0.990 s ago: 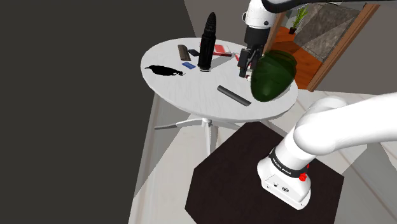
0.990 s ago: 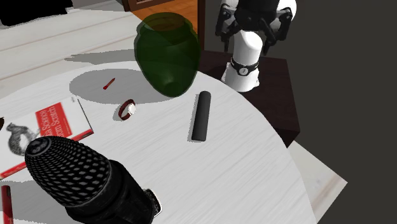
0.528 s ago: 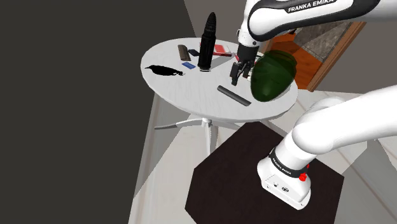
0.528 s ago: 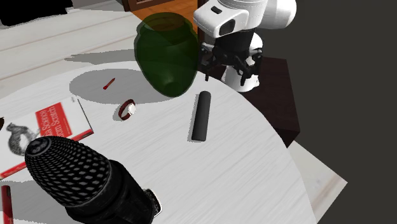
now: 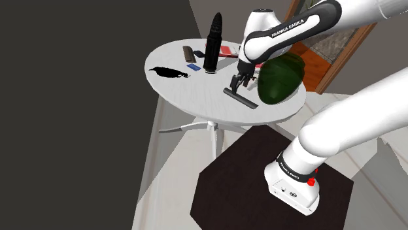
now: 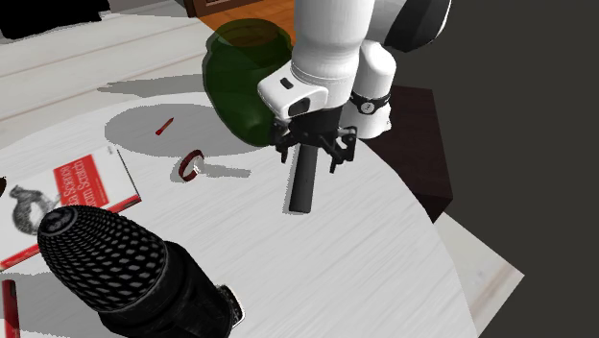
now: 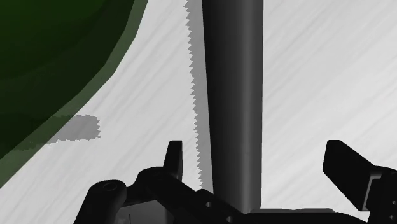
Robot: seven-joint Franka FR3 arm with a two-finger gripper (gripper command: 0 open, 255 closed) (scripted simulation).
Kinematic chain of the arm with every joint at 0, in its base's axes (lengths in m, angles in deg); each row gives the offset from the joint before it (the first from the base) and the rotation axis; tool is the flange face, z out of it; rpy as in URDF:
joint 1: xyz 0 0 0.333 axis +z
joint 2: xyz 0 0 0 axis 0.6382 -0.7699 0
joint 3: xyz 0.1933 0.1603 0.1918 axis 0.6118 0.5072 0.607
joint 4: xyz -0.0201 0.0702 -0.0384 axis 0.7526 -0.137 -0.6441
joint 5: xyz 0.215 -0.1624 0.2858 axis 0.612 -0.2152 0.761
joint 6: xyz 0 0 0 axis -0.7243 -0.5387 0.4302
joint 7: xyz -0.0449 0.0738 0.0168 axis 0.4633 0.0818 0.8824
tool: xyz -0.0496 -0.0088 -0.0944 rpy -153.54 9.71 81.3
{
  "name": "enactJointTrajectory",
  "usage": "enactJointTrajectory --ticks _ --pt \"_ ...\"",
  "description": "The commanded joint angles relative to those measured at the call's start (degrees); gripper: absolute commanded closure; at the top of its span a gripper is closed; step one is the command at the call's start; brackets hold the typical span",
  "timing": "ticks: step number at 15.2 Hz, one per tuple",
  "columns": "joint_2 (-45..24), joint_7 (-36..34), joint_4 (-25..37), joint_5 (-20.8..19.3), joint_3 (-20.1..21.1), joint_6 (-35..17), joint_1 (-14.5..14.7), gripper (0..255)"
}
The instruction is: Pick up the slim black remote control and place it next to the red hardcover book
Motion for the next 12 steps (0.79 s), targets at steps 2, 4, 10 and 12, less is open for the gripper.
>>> enactJointTrajectory --ticks 2,4,10,12 --pt "-2.66 -0.1 -0.48 -0.33 -0.35 -3.5 -0.22 0" --pt "-4.05 -0.16 -1.04 -0.5 -0.51 -5.46 -0.31 0" --pt "-5.95 -0.24 -1.69 -0.72 -0.71 -8.01 -0.43 0" --pt "-5.95 -0.24 -1.69 -0.72 -0.71 -8.01 -0.43 0"
